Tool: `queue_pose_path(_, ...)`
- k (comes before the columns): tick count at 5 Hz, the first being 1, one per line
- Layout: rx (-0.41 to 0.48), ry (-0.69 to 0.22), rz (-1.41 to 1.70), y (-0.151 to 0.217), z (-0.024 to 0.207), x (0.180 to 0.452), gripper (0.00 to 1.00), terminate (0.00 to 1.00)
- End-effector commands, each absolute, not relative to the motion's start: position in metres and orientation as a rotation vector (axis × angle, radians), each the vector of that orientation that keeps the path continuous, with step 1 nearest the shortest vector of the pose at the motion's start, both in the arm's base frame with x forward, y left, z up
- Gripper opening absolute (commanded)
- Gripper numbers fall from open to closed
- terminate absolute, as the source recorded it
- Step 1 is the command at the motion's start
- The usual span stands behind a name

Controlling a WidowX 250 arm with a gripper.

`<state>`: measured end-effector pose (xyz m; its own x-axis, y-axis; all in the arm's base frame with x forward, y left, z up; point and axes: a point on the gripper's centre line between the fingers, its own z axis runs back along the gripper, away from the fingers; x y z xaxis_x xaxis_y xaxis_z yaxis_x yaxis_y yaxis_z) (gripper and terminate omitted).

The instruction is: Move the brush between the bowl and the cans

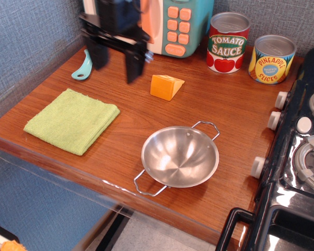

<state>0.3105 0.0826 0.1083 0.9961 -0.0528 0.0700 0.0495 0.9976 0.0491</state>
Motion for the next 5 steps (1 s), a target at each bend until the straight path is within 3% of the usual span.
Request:
queue_pose_path(1,0.078,-0.142,0.246,0.184,0.103,0.360,1.00,0.00)
queue_pose_path(2,0.083,-0.150,0.329,0.204,0.085,0.382,1.00,0.00)
queue_pose_path(5,0.124,-0.148,0.390,0.193,0.040,0.427,1.00,0.00)
